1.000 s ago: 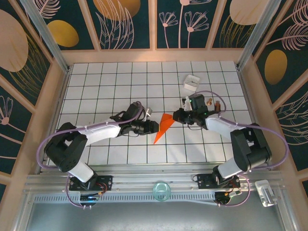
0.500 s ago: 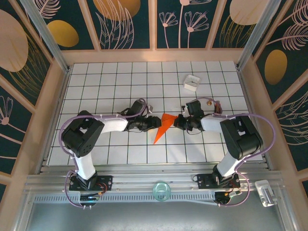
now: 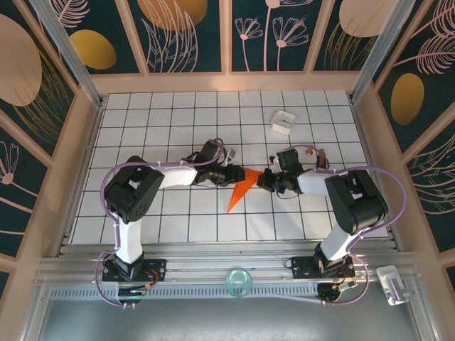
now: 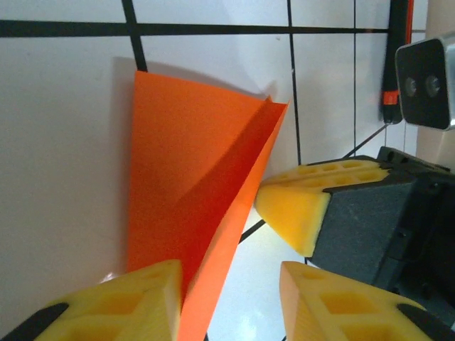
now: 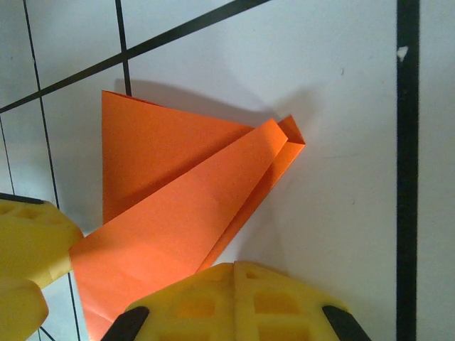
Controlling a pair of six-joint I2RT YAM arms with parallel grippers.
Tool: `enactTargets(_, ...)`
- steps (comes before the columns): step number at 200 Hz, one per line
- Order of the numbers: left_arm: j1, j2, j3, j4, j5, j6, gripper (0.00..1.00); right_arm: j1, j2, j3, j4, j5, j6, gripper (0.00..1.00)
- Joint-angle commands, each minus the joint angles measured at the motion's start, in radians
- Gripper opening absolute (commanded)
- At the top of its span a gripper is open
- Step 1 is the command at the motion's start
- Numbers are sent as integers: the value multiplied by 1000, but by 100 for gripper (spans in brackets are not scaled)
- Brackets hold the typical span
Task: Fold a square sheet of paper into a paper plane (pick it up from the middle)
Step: Turn over a paper plane at the center of the table.
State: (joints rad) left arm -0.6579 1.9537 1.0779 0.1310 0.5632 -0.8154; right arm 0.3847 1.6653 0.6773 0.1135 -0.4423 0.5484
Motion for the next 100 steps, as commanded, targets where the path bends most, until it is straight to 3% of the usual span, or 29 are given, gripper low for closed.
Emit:
enactTargets(1, 7, 28, 26, 4, 45, 20, 36, -8, 45, -21, 19, 53, 5, 0)
enactTargets(46, 7, 70, 52, -15, 66, 38, 25, -8, 44, -18, 18, 48, 5, 0)
enactTargets(72, 6, 60, 65, -44, 51, 49, 10, -14, 29, -3, -7, 41, -6, 0)
enactTargets(100, 7, -73, 58, -196, -102, 126, 0, -46, -69, 7, -79, 16, -41, 2)
